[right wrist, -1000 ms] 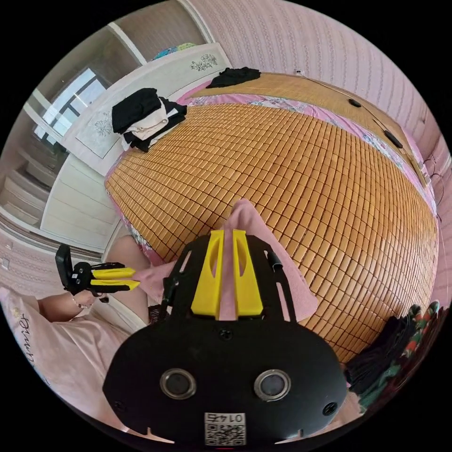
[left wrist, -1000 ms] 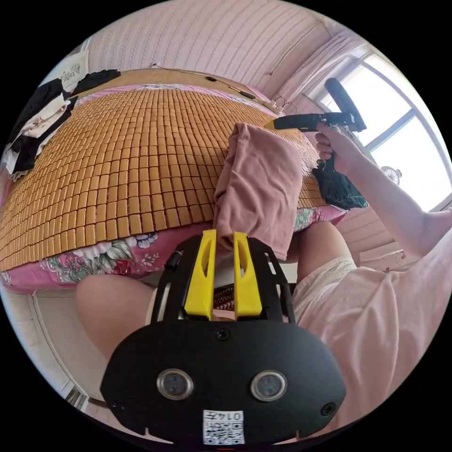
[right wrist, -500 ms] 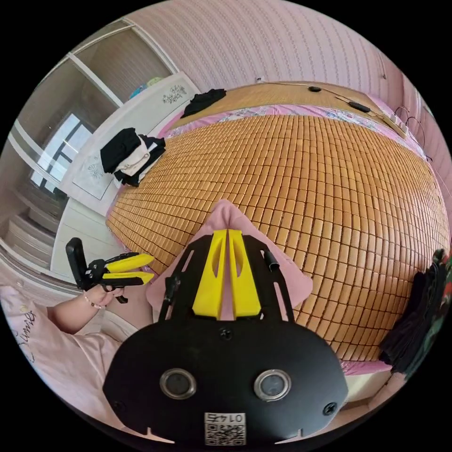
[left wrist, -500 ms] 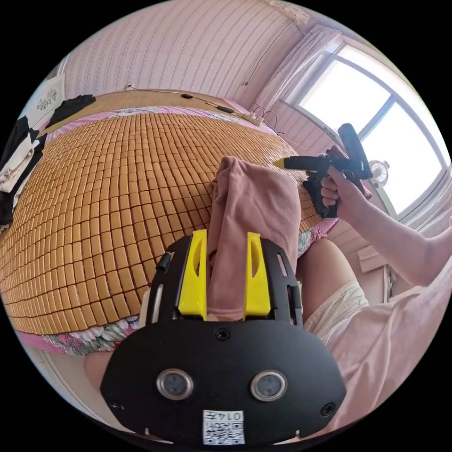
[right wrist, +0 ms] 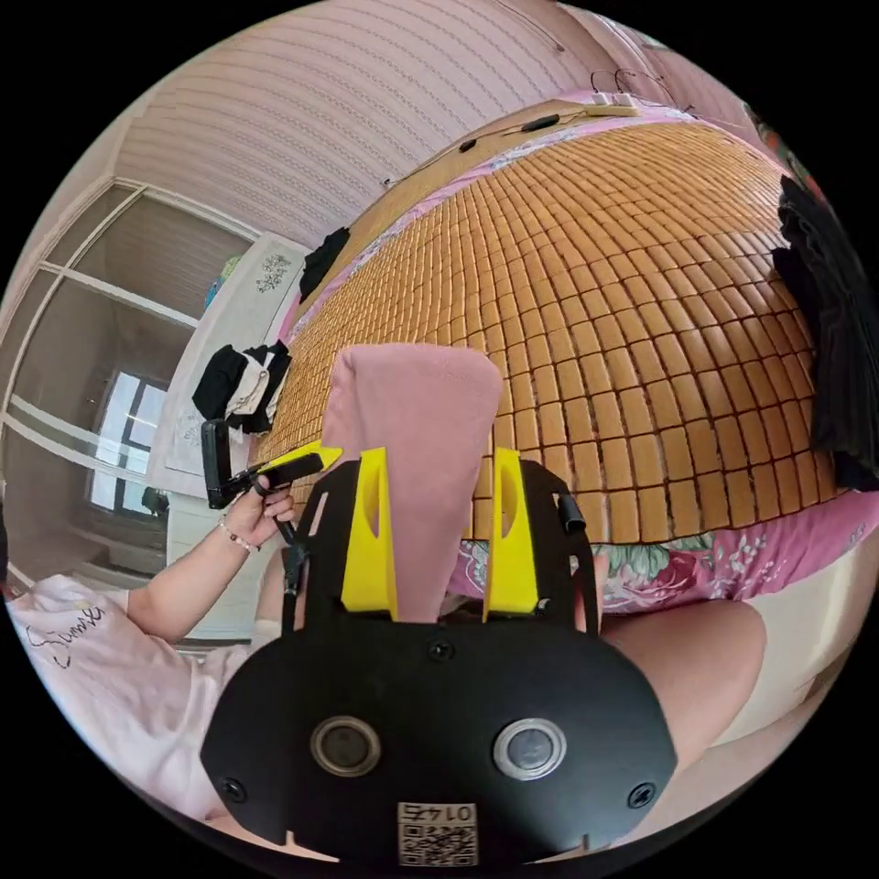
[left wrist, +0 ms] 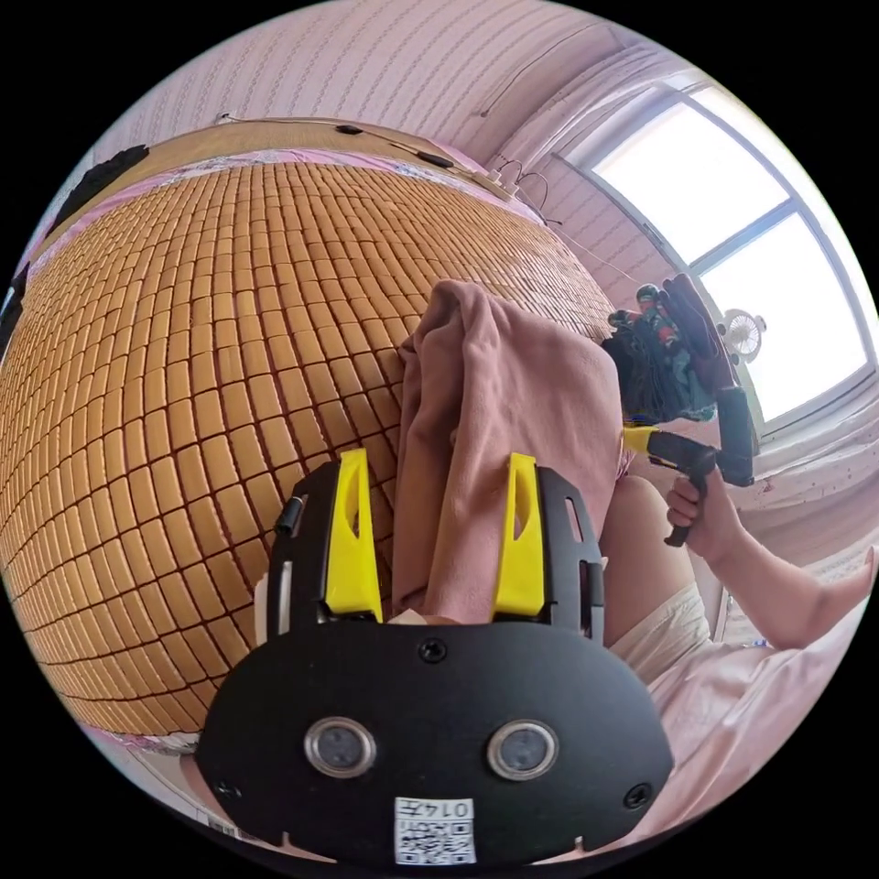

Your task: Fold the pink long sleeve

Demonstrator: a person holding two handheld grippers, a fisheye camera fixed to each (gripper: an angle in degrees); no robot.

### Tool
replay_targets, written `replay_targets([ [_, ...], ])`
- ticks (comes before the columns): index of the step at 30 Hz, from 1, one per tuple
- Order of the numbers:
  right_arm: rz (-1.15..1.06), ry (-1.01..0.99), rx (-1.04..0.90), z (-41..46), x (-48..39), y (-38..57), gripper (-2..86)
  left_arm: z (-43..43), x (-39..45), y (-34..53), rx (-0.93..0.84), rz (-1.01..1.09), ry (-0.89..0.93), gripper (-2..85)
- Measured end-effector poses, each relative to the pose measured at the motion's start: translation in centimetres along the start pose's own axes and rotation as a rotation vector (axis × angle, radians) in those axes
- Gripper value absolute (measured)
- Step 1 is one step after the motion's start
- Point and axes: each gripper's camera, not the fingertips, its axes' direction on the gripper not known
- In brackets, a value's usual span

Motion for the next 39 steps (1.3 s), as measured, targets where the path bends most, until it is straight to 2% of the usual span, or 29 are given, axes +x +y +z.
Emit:
replay_targets([
  [2,0.053,-0.099,-0.07,2.0,0.6,0.4,15.4,0.6,-0.1,0.1,-0.027,-0.013,0.049,16.9],
  [6,0.082,-0.084,-0.079,1.4,0.2,1.0,13.0,0.2,-0.7,0.8,-0.013,-0.046,0.179,8.9],
  [10,-0.246,0.054,-0.101,-0.2,-6.3,2.0,9.4,-1.6,0.2,2.4,0.042,-0.014,0.092,6.7],
  [16,-0.711,0.168,0.054,-4.9,-16.9,6.3,8.3,-6.4,1.8,6.3,0.352,-0.138,0.22,6.3],
  [18,-0.806,0.18,0.137,-7.5,-18.6,7.9,8.3,-8.7,4.1,6.7,0.472,-0.077,0.294,6.4],
  [21,-0.871,0.185,0.247,-13.0,-19.1,10.0,8.4,-10.9,8.6,5.6,0.543,0.058,0.34,6.6],
  [25,-0.822,0.167,0.37,-22.2,-16.2,11.6,8.5,-12.4,16.5,3.0,0.576,0.232,0.374,6.8],
  [27,-0.783,0.17,0.413,-26.6,-14.4,12.0,8.6,-12.2,22.0,0.6,0.579,0.309,0.471,6.9],
  [30,-0.679,0.204,0.457,-34.2,-11.2,11.8,8.7,-10.6,29.4,-3.2,0.532,0.342,0.624,7.3],
  [32,-0.538,0.219,0.438,-39.9,-8.0,10.3,9.3,-8.8,34.2,-5.7,0.487,0.334,0.635,7.6],
  [35,-0.315,0.34,0.353,-43.8,-2.0,6.7,10.7,-3.6,40.4,-9.9,0.39,0.288,0.573,8.1],
  [37,-0.124,0.43,0.321,-43.7,2.9,4.8,10.6,0.1,43.1,-11.8,0.346,0.329,0.46,7.9],
  [38,0.002,0.473,0.306,-42.6,5.7,4.3,9.6,2.3,44.3,-12.6,0.298,0.346,0.333,7.1],
  [39,0.011,0.476,0.289,-41.7,6.7,4.3,8.8,3.8,44.7,-13.2,0.261,0.339,0.241,6.2],
])
